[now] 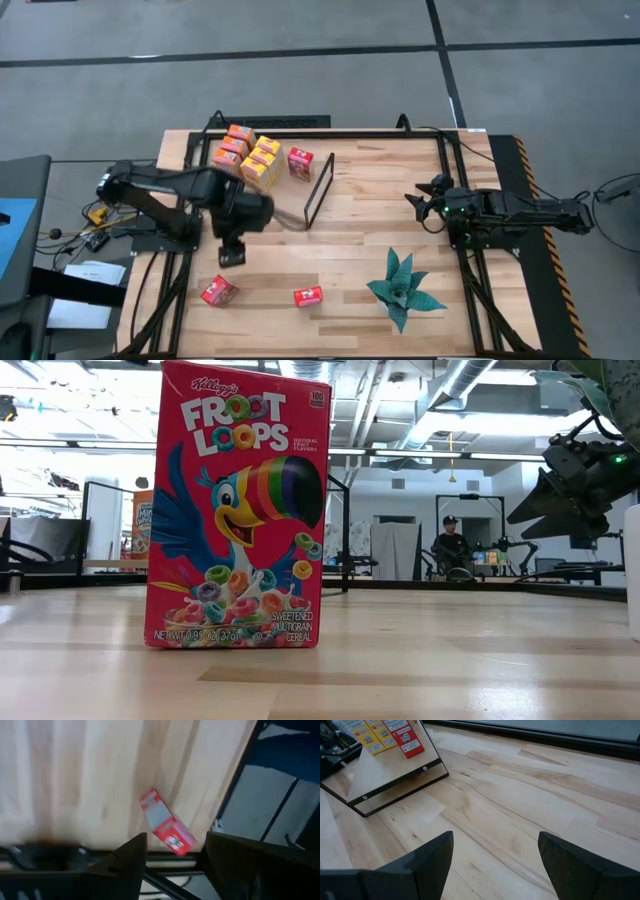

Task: Stack cereal on shelf
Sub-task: Put the left red cereal box aligned with the other red cereal box on the shelf

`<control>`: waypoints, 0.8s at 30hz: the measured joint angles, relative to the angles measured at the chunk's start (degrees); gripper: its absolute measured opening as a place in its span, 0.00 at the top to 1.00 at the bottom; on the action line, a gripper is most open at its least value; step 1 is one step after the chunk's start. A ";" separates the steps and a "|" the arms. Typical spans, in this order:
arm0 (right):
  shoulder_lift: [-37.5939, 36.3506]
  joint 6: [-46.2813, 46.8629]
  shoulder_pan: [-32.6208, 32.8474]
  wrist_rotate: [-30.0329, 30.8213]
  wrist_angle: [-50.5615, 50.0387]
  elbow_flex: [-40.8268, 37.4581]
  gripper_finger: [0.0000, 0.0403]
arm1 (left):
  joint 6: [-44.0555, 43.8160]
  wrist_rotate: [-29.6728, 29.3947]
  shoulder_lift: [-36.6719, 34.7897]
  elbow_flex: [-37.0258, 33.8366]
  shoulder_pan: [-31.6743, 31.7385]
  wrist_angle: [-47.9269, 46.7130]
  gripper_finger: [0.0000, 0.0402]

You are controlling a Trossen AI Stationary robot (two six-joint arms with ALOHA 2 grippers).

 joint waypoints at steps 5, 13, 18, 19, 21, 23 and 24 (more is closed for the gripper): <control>0.01 0.00 0.00 0.00 0.00 0.00 0.21 | -15.31 -4.12 0.00 -0.02 -9.68 1.71 0.48; 0.00 -0.03 0.00 0.00 0.00 0.00 0.21 | -43.32 -17.81 0.02 -0.08 -22.42 -1.38 0.46; 0.01 -0.07 0.00 0.00 0.00 0.00 0.21 | -57.41 -22.66 0.00 -1.80 -27.32 -2.53 0.46; 0.01 -0.07 0.00 0.00 0.00 0.00 0.21 | -59.12 -22.94 0.04 -2.50 -28.33 -2.50 0.46; 0.00 -0.07 0.00 0.00 0.00 0.00 0.21 | -61.85 -23.56 0.03 -3.98 -29.74 -2.18 0.46; 0.00 -0.06 0.00 0.01 0.00 0.00 0.21 | -64.93 -23.68 0.01 -6.17 -30.46 -0.39 0.46; 0.01 -0.04 0.00 0.00 0.00 0.00 0.21 | -66.16 -23.70 0.02 -7.17 -30.77 1.03 0.46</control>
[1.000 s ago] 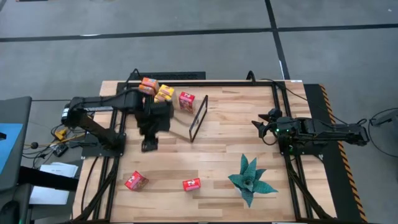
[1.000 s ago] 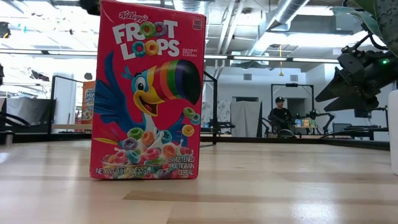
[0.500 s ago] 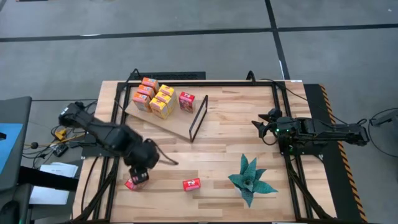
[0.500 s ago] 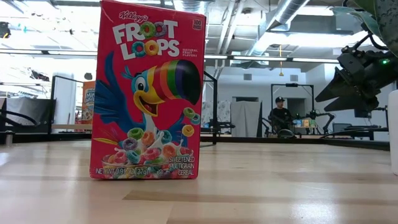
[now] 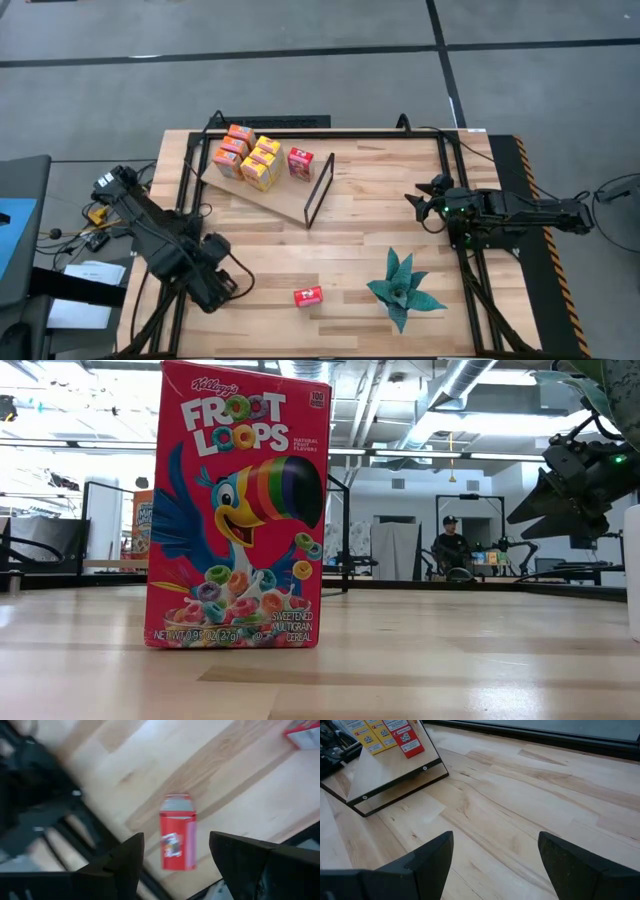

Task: Stack cereal on shelf
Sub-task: Put the left red cereal box aligned with the other red cereal box on the shelf

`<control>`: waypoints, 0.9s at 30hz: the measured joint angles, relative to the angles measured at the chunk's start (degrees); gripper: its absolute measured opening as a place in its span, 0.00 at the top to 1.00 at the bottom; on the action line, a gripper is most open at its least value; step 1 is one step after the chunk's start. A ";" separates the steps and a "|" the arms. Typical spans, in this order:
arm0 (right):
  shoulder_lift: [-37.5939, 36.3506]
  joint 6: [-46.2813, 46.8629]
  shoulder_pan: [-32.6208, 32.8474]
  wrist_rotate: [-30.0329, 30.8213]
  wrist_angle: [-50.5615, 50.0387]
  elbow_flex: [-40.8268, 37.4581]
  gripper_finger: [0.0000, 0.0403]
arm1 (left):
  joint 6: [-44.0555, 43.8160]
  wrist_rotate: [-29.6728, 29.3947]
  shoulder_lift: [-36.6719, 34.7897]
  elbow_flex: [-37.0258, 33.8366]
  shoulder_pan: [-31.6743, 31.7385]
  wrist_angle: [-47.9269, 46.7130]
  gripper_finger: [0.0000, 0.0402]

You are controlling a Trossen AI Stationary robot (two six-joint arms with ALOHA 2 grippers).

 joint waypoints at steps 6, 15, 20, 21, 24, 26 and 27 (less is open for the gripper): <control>-0.01 0.04 0.00 0.00 0.02 0.00 0.21 | -0.66 0.75 0.04 -6.22 -2.43 12.04 0.46; -0.01 0.06 0.00 -0.04 0.04 0.00 0.21 | -1.18 3.75 0.02 -10.95 -2.85 13.38 0.46; 0.00 0.06 0.00 -0.09 0.04 0.00 0.21 | -1.85 2.82 0.02 -10.95 -3.05 15.07 0.46; -0.02 0.06 0.00 -0.11 0.02 0.00 0.21 | -1.71 2.80 0.02 -10.95 -3.29 15.01 0.46; -0.02 0.07 0.00 -0.11 0.04 0.00 0.21 | -1.93 3.90 0.03 -12.07 -3.65 14.90 0.46; -0.02 0.07 0.00 -0.13 0.03 0.00 0.21 | -2.07 4.33 0.09 -12.98 -3.84 14.76 0.46; -0.02 0.08 0.00 -0.13 0.02 0.00 0.21 | -2.16 4.25 0.09 -13.14 -3.87 14.67 0.46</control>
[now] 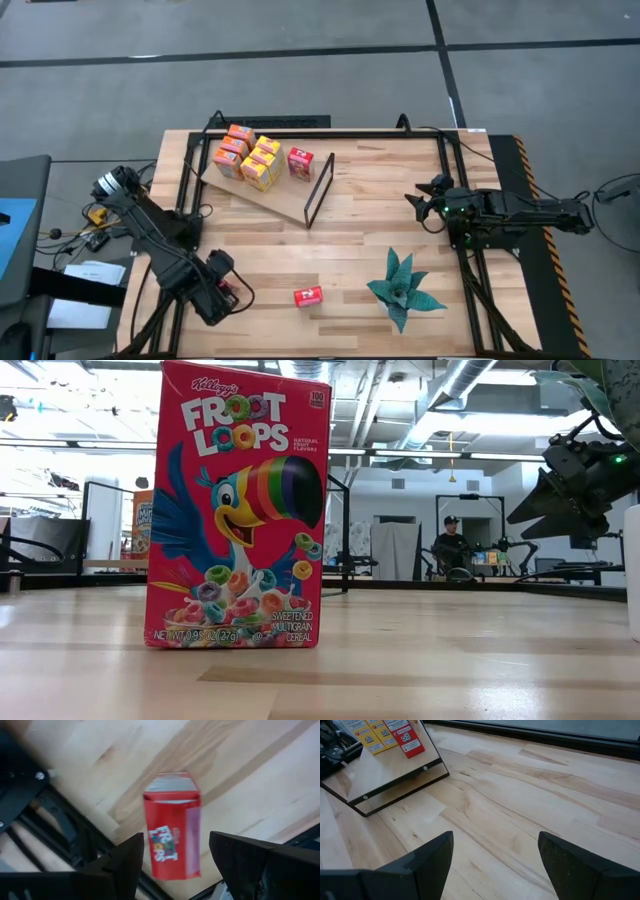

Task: Stack cereal on shelf
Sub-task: Put the left red cereal box aligned with the other red cereal box on the shelf

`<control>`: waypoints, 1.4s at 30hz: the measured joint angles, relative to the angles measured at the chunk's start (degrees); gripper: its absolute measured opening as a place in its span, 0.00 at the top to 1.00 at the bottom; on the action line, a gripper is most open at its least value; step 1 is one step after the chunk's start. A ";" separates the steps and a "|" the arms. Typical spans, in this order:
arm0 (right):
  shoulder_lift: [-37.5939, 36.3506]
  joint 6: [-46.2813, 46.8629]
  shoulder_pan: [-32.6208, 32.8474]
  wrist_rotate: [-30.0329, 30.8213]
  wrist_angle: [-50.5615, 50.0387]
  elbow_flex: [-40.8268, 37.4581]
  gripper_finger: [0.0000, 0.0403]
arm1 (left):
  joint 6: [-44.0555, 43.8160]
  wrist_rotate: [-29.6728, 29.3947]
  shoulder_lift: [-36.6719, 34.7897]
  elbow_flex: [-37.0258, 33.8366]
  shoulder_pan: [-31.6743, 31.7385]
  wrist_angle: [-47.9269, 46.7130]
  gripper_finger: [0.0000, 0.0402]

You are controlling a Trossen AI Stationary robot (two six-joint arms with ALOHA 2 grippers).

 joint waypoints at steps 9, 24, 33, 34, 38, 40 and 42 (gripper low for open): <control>0.01 0.00 0.00 -0.02 0.01 0.00 0.21 | 0.33 0.46 -0.13 -4.04 0.00 6.50 0.44; 0.02 0.00 0.02 -0.09 0.63 -0.09 0.21 | 0.19 3.35 -0.04 -3.77 0.92 5.52 0.36; 0.01 0.00 0.02 -0.09 0.72 -0.09 0.21 | -0.61 3.51 0.00 -1.25 0.96 5.09 0.36; 0.01 0.00 0.02 -0.09 0.72 -0.09 0.21 | -0.60 3.51 0.00 -1.01 0.96 4.83 0.36; 0.02 0.00 0.02 -0.09 0.76 -0.09 0.21 | 1.03 3.49 0.00 -0.52 0.72 3.74 0.36; 0.01 0.01 0.02 -0.09 0.79 -0.09 0.21 | 2.85 3.06 0.00 -0.55 0.27 3.59 0.36; 0.01 0.01 0.02 -0.09 0.79 -0.09 0.21 | 3.97 2.47 0.00 -0.55 -0.36 2.29 0.36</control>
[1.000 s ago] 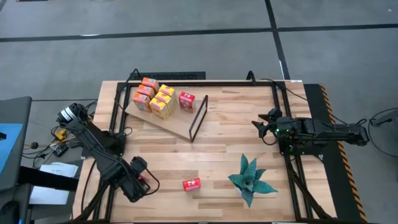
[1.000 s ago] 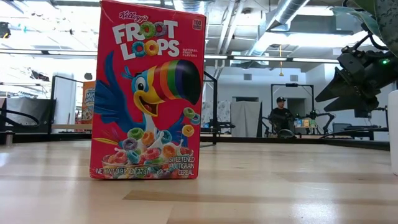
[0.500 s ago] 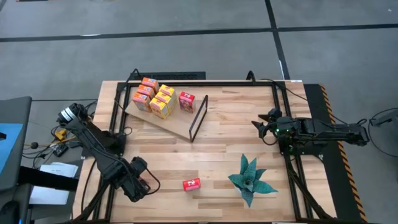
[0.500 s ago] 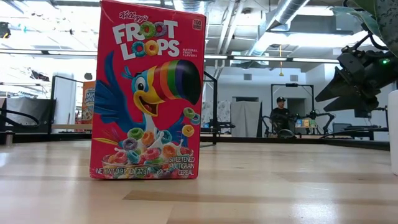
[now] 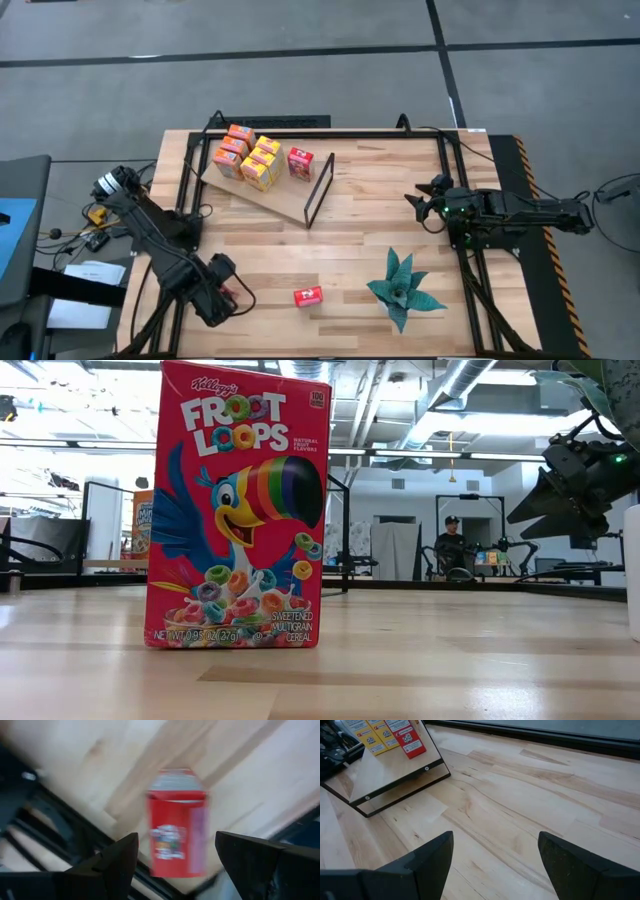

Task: Stack cereal on shelf
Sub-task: Put the left red cereal box aligned with the other red cereal box on the shelf

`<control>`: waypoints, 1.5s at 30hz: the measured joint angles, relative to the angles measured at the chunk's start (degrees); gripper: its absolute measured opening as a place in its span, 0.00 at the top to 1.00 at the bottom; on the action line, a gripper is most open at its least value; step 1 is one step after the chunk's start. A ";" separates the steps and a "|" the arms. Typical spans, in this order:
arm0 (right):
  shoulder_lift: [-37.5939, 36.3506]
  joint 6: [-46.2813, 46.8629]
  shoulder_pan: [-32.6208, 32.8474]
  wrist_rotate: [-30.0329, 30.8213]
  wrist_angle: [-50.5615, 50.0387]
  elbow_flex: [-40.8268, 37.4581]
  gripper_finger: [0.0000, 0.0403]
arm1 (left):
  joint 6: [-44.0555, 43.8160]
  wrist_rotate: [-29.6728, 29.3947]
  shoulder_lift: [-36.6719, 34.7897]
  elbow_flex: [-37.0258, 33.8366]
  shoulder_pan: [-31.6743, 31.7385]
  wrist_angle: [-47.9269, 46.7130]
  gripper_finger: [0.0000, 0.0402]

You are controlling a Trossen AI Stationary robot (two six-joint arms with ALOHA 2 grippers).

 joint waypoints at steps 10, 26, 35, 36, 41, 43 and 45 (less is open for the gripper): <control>-0.01 0.03 0.00 -0.17 0.06 0.00 0.21 | 0.15 -2.97 0.00 -0.02 -1.81 -0.27 0.36; 0.01 -0.01 -0.01 -0.17 0.04 0.02 0.21 | 1.17 0.69 -0.07 -6.47 -2.18 9.21 0.37; -0.01 -0.01 -0.02 -0.17 0.00 0.04 0.21 | 1.41 1.32 -0.07 -6.29 -2.18 8.86 0.49; 0.00 -0.01 -0.02 -0.17 0.00 0.04 0.21 | 1.41 1.30 -0.07 -6.29 -2.18 8.86 0.50; 0.01 -0.03 -0.02 -0.17 -0.11 0.07 0.21 | 1.35 1.32 -0.07 -6.27 -2.16 8.75 0.55; -0.01 -0.03 -0.02 -0.17 -0.17 0.07 0.21 | 1.35 1.49 -0.07 -6.27 -1.93 8.79 0.56; 0.01 -0.03 -0.02 -0.17 -0.29 0.09 0.21 | 1.45 2.65 -0.07 -6.25 -1.27 8.81 0.56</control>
